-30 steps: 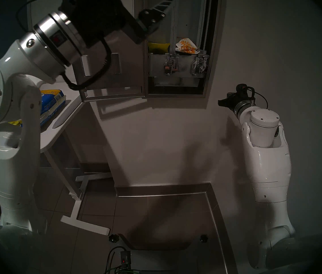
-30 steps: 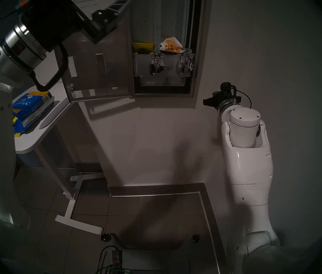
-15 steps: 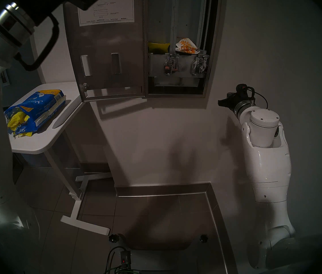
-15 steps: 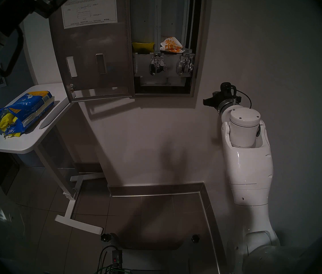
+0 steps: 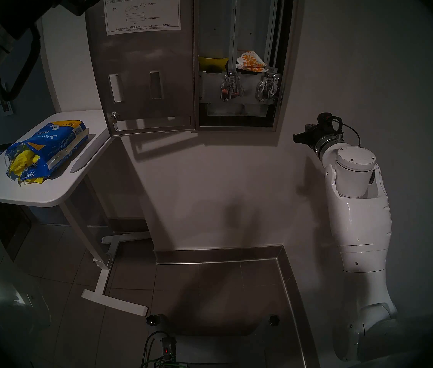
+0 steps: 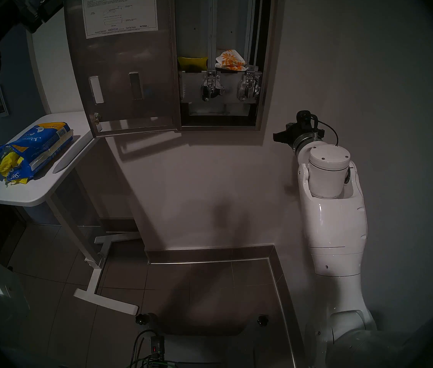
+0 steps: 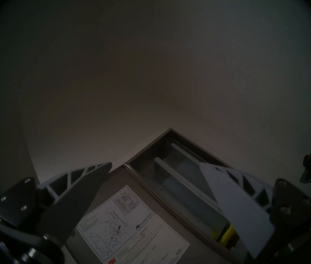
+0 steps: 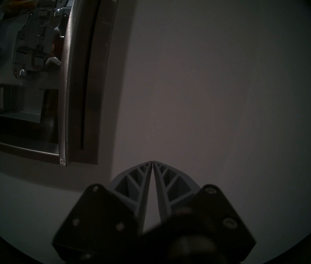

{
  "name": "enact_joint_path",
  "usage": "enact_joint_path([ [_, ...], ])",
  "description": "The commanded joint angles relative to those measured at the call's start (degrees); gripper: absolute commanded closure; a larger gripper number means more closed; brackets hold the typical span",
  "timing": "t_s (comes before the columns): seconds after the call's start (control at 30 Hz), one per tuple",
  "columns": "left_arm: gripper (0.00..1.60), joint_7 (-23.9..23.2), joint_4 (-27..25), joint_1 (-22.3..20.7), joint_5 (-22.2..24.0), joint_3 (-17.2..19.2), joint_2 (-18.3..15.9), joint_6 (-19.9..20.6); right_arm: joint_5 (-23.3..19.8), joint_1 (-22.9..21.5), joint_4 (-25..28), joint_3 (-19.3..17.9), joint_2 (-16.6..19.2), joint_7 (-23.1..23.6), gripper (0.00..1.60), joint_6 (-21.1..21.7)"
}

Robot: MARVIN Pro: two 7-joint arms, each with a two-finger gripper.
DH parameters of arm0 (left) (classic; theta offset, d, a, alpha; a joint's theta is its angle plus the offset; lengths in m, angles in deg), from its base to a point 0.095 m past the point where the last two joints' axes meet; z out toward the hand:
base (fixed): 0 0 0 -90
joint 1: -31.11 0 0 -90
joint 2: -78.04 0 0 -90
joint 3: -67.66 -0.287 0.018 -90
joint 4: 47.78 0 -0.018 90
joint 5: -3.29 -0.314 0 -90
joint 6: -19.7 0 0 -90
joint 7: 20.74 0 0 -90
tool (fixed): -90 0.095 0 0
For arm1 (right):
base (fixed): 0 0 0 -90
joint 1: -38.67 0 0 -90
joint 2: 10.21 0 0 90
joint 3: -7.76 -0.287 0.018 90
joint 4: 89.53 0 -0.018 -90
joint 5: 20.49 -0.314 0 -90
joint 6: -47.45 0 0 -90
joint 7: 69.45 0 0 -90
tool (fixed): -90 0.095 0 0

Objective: Open the dispenser door, put the pads inside, close the door

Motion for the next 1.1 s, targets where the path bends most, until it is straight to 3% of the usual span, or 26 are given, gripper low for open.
enact_joint_path([
  [0.0, 0.0, -6.75, 0.05, 6.27, 4.14, 8.59, 1.16, 4.68, -0.06, -0.5, 0.86, -0.03, 0.01, 0.03, 1.09, -0.19],
  [0.27, 0.0, -13.27, 0.27, 11.8, -1.24, 16.52, 6.46, 12.26, -0.09, -0.5, 0.85, -0.02, 0.02, 0.01, 1.09, -0.19],
  [0.43, 0.0, -15.11, 4.87, 15.39, -3.69, 20.91, 7.7, 14.82, -0.1, -0.51, 0.84, -0.01, 0.02, -0.01, 1.09, -0.19],
  [0.77, 0.0, -16.66, 16.12, 20.1, -9.2, 25.65, 4.75, 18.84, -0.13, -0.49, 0.87, 0.0, 0.04, -0.02, 1.09, -0.18],
  [1.0, 0.0, -19.69, 25.29, 19.47, -9.67, 24.46, 0.26, 19.21, -0.16, -0.46, 0.95, -0.01, 0.05, -0.02, 1.09, -0.17],
  [1.07, 0.0, -19.22, 24.6, 19.66, -10.09, 24.2, 0.66, 20.02, -0.16, -0.46, 0.95, -0.01, 0.05, -0.03, 1.09, -0.17],
])
